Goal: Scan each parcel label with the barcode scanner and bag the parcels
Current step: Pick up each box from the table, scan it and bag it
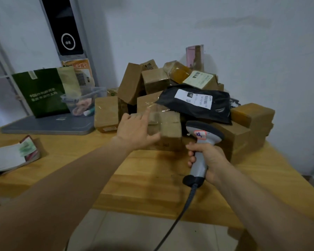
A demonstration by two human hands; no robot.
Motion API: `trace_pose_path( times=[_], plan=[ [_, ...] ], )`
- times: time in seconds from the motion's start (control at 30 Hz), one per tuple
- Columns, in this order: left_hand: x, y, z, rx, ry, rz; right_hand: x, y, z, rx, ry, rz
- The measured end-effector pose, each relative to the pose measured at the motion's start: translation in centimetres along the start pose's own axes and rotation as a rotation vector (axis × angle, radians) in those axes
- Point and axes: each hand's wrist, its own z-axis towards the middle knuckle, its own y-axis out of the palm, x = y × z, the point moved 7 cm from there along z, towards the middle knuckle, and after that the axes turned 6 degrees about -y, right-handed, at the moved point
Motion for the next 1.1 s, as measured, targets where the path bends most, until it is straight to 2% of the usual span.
trace_pose_path(
  times=[0.03,0.1,0.27,0.33,0.4,0.47,0.53,0.6,0.67,0.87,1.03,1.1],
  plan=[
    [-0.2,-0.9,-0.4,0.051,-0.008,0.012,0.2,-0.2,-0.1,0.009,-0.002,0.006],
    [-0.8,-1.2,-1.0,0.039,-0.033,0.028,0.4,-0.6,-0.5,0.028,-0.005,0.013],
    [-0.4,1.7,-3.4,-0.312,0.020,-0.106,0.4,-1.0,-1.7,0.048,-0.017,-0.009],
    [-0.3,1.3,-4.9,-0.299,-0.018,-0.284,0.5,-1.3,-2.3,0.059,-0.031,-0.033],
    [-1.6,0.2,-5.8,-0.153,-0.184,-0.554,0.5,-1.6,-2.8,0.080,-0.058,-0.052],
    [-4.0,-0.1,-6.5,-0.035,-0.390,-0.638,0.5,-1.6,-3.1,0.104,-0.099,-0.054],
    [-5.9,0.6,-7.3,-0.083,-0.604,-0.704,0.4,-1.1,-3.5,0.105,-0.135,-0.055],
    [-6.1,1.8,-8.5,-0.256,-0.802,-0.982,0.3,-0.1,-4.0,0.077,-0.146,-0.074],
    [-6.1,2.4,-9.4,-0.355,-0.876,-1.184,0.1,1.0,-4.7,0.034,-0.158,-0.120],
    [-10.5,1.3,-12.0,-0.346,-0.947,-1.008,1.3,2.9,-6.7,-0.069,-0.132,-0.186],
    [-11.2,0.0,-13.5,-0.677,-0.858,-0.848,1.9,4.0,-7.3,-0.062,-0.138,-0.183],
    [-11.0,-0.4,-12.9,-0.695,-0.763,-0.844,2.1,4.2,-7.7,-0.052,-0.140,-0.170]
  ],
)
